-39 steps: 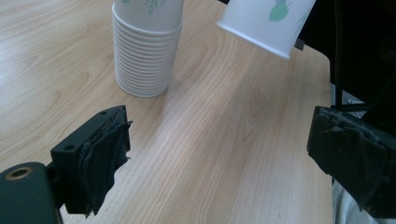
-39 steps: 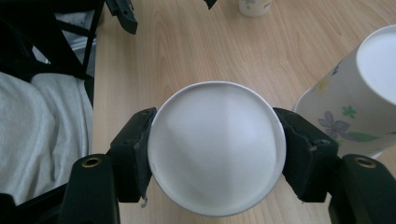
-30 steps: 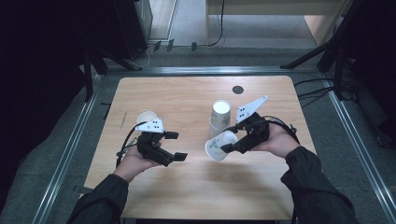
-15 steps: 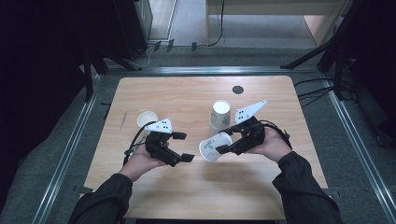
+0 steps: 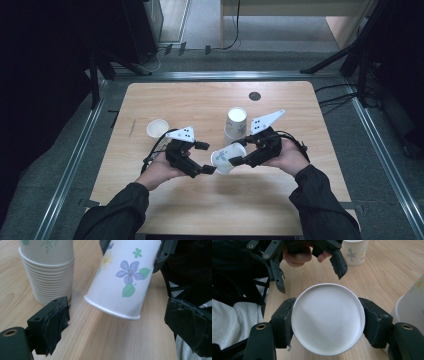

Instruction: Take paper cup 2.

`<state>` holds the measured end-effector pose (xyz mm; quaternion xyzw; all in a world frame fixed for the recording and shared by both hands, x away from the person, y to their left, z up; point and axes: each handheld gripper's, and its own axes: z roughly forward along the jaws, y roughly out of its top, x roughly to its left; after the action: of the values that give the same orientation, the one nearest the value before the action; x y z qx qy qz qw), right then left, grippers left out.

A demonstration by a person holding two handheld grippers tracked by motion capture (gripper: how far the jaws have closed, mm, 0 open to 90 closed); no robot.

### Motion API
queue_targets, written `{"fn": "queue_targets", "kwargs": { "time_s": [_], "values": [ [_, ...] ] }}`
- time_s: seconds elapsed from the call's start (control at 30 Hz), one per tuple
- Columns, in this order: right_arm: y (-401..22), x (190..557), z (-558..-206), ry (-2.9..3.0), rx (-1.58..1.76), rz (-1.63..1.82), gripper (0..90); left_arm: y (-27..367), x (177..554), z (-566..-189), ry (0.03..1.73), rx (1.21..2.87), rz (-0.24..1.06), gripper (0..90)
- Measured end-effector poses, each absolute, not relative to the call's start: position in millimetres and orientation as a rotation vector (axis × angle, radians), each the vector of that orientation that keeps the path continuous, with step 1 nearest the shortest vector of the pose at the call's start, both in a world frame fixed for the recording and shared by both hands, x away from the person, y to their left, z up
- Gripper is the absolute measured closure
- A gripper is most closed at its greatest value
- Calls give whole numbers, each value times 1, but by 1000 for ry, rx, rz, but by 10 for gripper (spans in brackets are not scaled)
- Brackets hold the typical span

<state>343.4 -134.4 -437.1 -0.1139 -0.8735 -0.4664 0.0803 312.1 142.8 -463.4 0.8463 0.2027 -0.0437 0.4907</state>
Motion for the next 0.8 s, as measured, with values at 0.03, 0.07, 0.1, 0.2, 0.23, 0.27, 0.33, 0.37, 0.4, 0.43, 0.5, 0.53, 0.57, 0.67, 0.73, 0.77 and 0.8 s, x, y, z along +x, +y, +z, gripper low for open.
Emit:
{"fn": "queue_targets", "kwargs": {
  "time_s": [0.03,0.07,0.1,0.2,0.23,0.27,0.33,0.37,0.4,0.43,0.5,0.53,0.57,0.67,0.73,0.77,0.8],
  "values": [
    [-134,343,-437,-2609,-339,-1399,350,142,312,-464,488,2052,-108,60],
    [-133,343,-437,-2606,-335,-1401,350,142,311,-464,489,2046,-108,60],
    [-132,342,-436,-2601,-332,-1404,350,141,311,-464,485,2043,-105,60],
    [-130,340,-435,-2595,-317,-1414,350,140,311,-466,478,2039,-114,60],
    [-129,340,-435,-2594,-312,-1414,350,140,311,-466,474,2042,-114,60],
    [-128,339,-434,-2593,-310,-1413,350,139,310,-467,471,2041,-118,60],
    [-126,339,-434,-2590,-310,-1413,350,139,310,-467,466,2042,-117,60],
    [-125,339,-434,-2591,-306,-1411,350,138,310,-467,462,2041,-120,60],
    [-124,339,-434,-2591,-301,-1414,350,138,310,-467,462,2036,-121,60],
    [-123,338,-434,-2586,-309,-1412,350,138,310,-467,457,2038,-119,60],
    [-121,338,-434,-2582,-303,-1414,350,137,310,-468,456,2039,-120,61],
    [-120,338,-434,-2583,-304,-1414,350,136,310,-468,456,2039,-116,60],
    [-120,338,-434,-2582,-305,-1413,350,136,310,-468,455,2037,-115,60],
    [-118,337,-434,-2579,-298,-1412,350,136,310,-469,454,2033,-118,61],
    [-117,337,-433,-2578,-300,-1414,350,135,310,-470,453,2038,-118,60],
    [-116,337,-433,-2577,-302,-1414,350,134,310,-471,451,2040,-118,61],
    [-116,337,-433,-2577,-301,-1416,350,134,310,-471,447,2044,-121,61]
  ]
}}
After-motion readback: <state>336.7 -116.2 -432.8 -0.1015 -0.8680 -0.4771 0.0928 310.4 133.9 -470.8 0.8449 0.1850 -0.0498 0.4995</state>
